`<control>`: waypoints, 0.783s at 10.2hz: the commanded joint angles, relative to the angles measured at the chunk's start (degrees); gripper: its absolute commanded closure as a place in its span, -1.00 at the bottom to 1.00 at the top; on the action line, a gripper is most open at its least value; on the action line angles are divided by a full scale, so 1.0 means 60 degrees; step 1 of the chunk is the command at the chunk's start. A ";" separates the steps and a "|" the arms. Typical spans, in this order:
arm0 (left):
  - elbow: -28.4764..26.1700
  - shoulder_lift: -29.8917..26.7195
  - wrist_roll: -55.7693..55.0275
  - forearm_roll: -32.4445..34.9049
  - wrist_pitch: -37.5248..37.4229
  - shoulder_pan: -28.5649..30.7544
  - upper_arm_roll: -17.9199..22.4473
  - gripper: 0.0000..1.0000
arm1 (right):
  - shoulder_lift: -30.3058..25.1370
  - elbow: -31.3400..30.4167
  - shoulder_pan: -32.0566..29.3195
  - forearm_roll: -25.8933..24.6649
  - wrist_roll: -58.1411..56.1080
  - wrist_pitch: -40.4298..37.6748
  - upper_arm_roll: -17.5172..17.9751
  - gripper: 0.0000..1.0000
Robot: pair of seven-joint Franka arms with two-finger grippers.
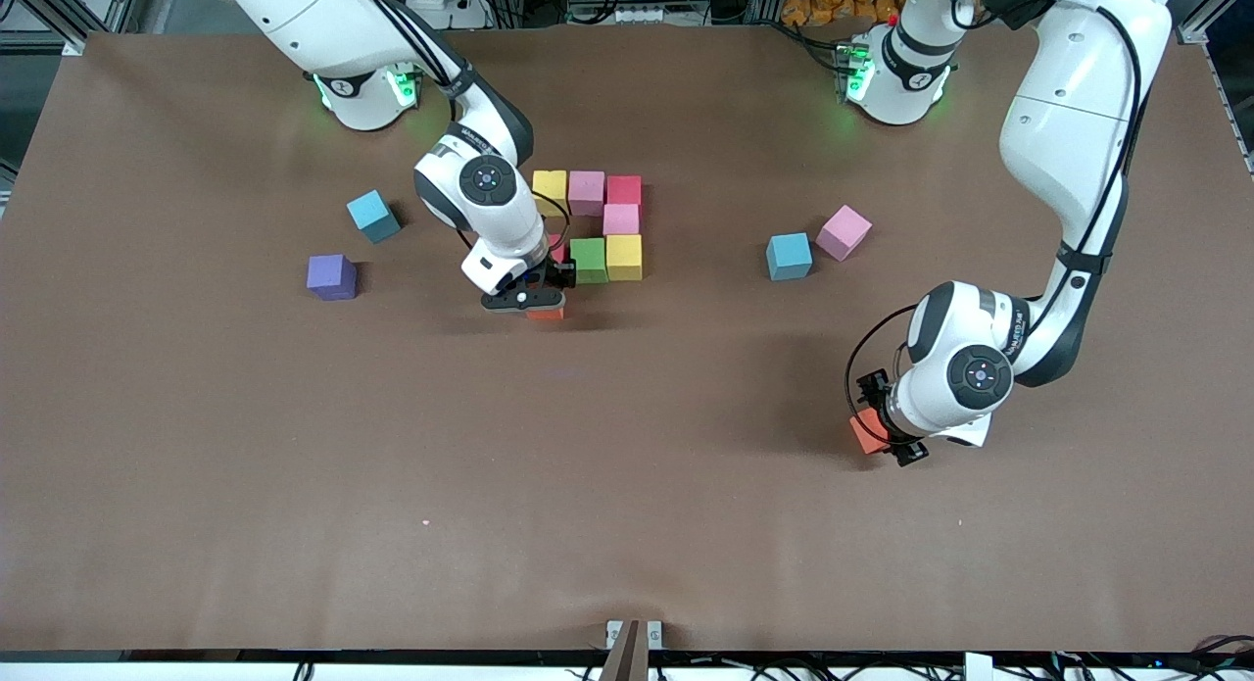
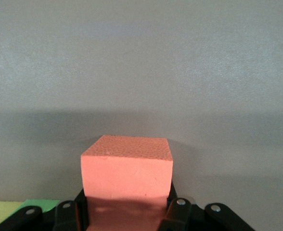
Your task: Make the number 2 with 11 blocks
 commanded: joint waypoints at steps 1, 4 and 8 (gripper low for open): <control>-0.0061 -0.0039 0.0039 0.0181 0.0144 0.0239 -0.0108 0.86 | -0.0033 -0.0099 0.0000 -0.0203 0.0354 0.0013 0.0017 -0.80; -0.0032 -0.0156 0.0068 0.0181 0.0086 0.0152 -0.0108 0.89 | -0.0077 -0.0041 0.0000 -0.0188 0.0339 -0.0002 0.0031 -1.00; 0.0056 -0.0464 0.0097 0.0269 -0.0265 -0.0083 -0.0283 0.90 | -0.0310 0.0091 -0.0248 -0.0188 0.0222 -0.0031 0.0075 -1.00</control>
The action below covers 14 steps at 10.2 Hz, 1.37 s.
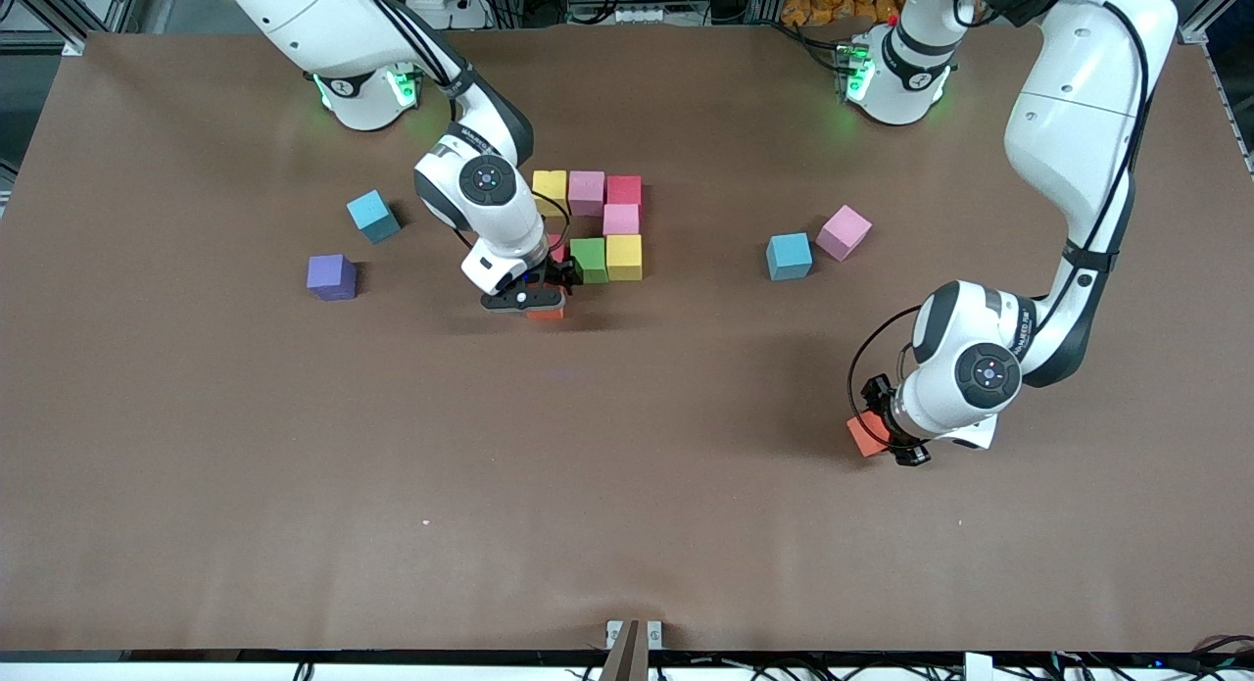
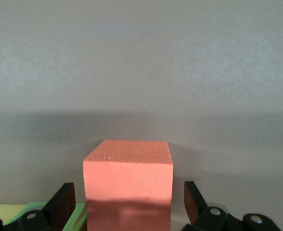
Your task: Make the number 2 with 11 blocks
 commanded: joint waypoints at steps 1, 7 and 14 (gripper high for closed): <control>-0.0080 -0.0358 0.0158 0.0216 -0.0356 -0.0143 -0.0241 0.90 | -0.0524 0.0112 -0.0221 -0.0188 0.0180 -0.0300 0.0093 -1.00; -0.0065 -0.0593 0.0173 0.0230 -0.0547 -0.0757 -0.0652 0.90 | -0.1976 0.0480 -0.2457 0.0252 -0.2050 -0.1796 0.0650 -1.00; 0.0111 -0.0623 0.0378 0.0596 -0.0547 -0.2823 -0.0667 0.90 | -0.3511 -0.1201 -0.4701 0.0310 -0.6511 -0.2661 0.0664 -1.00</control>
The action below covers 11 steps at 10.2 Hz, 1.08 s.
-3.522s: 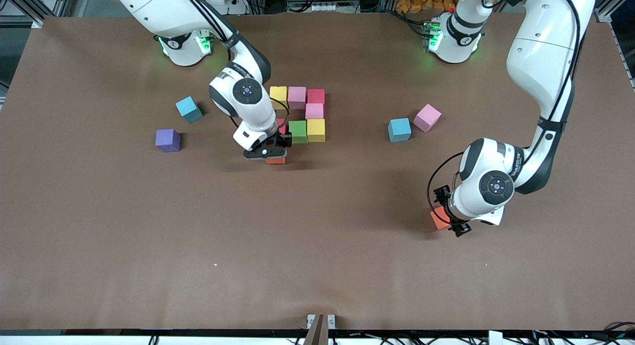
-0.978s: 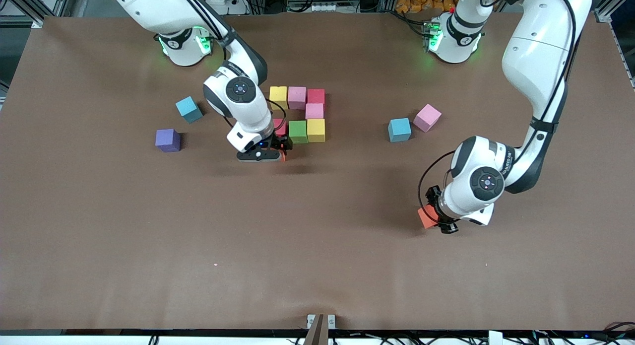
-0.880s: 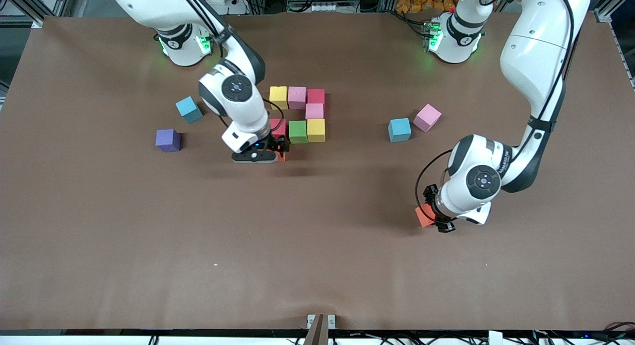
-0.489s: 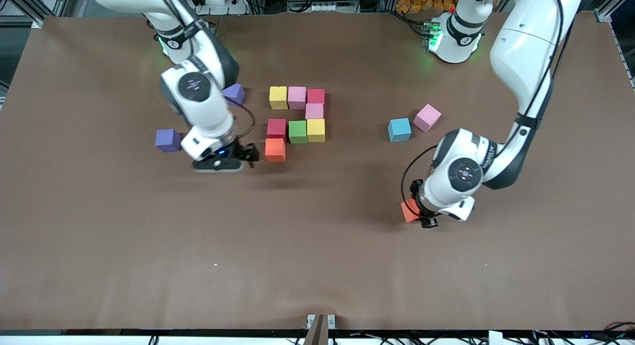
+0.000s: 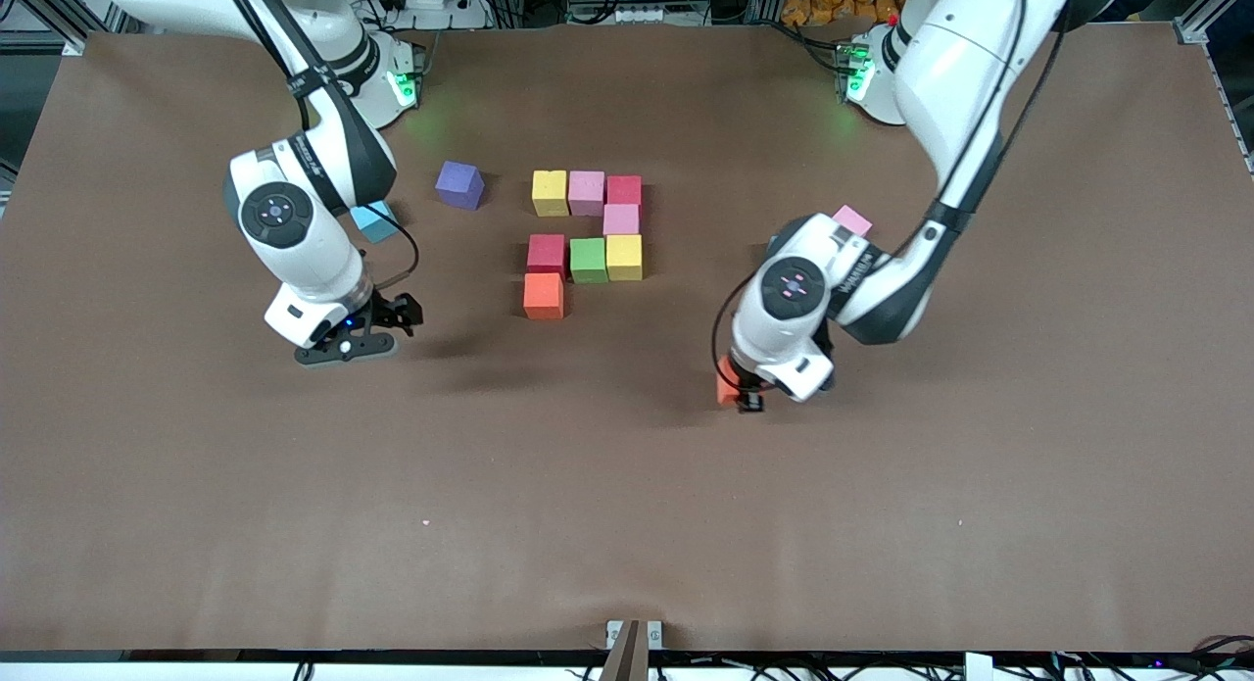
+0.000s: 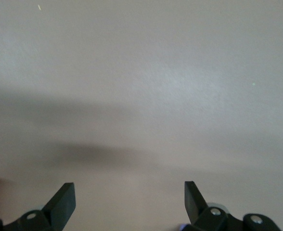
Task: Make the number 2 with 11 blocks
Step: 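Carry the orange cube to the blocks while the right gripper grasps purple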
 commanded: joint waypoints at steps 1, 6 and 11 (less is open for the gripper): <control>-0.0002 -0.0152 0.0061 0.0269 -0.0176 -0.0222 0.0087 0.90 | -0.1270 -0.1496 -0.0656 0.0237 -0.0882 0.0126 0.0192 -1.00; 0.0143 -0.0094 0.0134 0.0679 -0.0176 -0.0238 0.0102 0.90 | -0.1667 -0.3209 -0.2092 0.0222 -0.2815 0.1585 0.0119 -1.00; 0.0159 0.0009 0.0134 0.0694 -0.0176 -0.0282 0.0102 0.90 | -0.1478 -0.4548 -0.2563 0.0208 -0.3081 0.3350 0.0075 -1.00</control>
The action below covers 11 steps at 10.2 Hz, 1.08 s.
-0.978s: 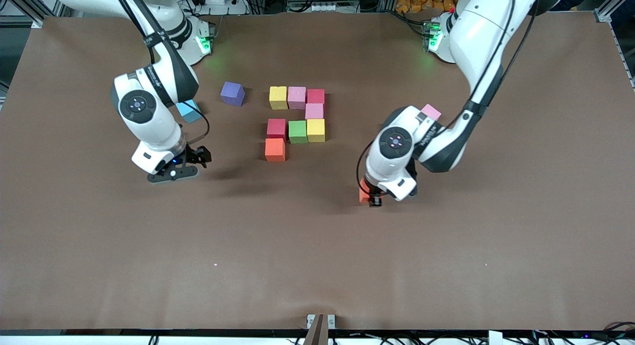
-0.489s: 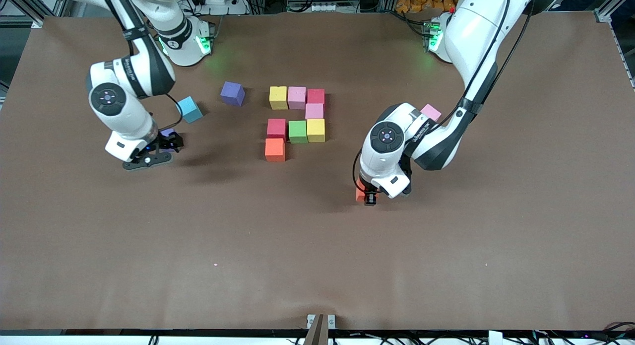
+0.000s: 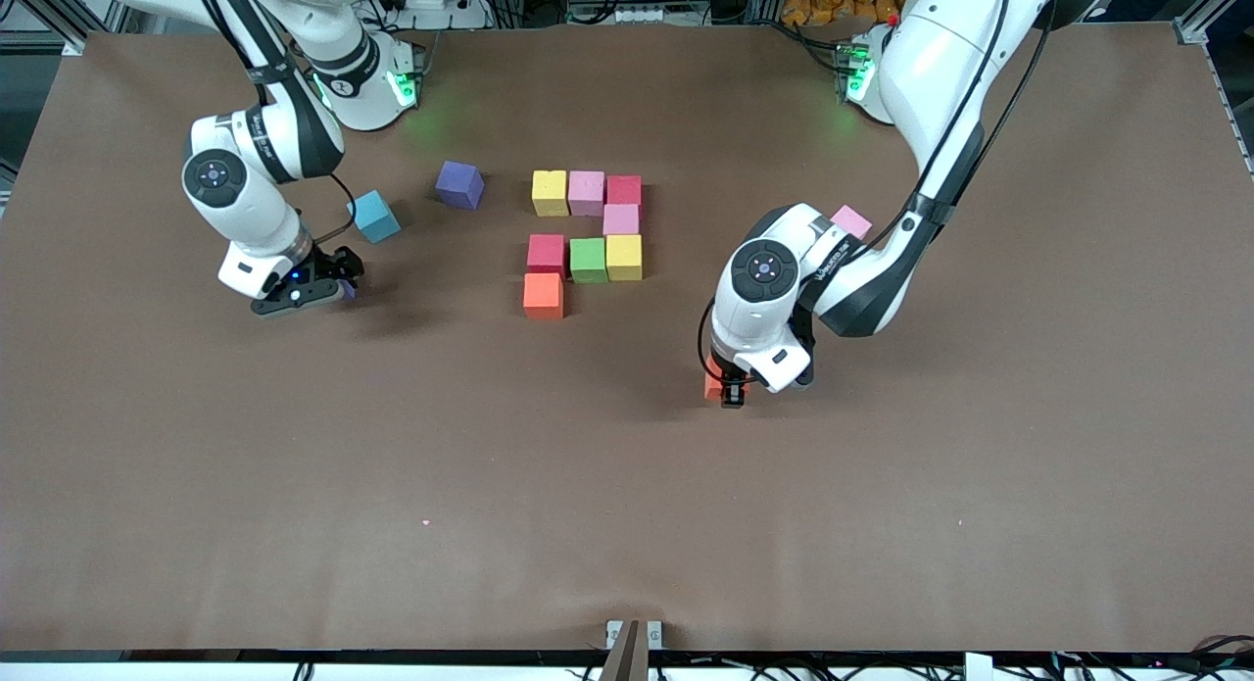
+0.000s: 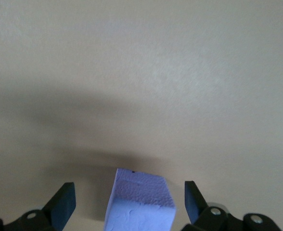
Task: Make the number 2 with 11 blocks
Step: 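Carry the orange cube to the blocks while the right gripper grasps purple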
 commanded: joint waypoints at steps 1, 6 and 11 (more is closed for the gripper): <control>0.0087 0.0000 0.0091 0.0209 -0.0150 -0.0085 0.0055 0.90 | -0.0288 -0.0383 -0.0325 0.0170 -0.0287 0.0204 0.0103 -1.00; 0.0087 0.0044 0.0076 0.0209 -0.0150 -0.0158 0.0055 0.90 | -0.0010 -0.0732 -0.0911 0.0067 -0.0434 0.0771 0.0103 -1.00; 0.0087 0.0073 0.0076 0.0223 -0.0150 -0.0173 0.0055 0.90 | 0.0386 -0.0866 -0.1366 0.0140 0.0424 0.0923 0.0132 -0.99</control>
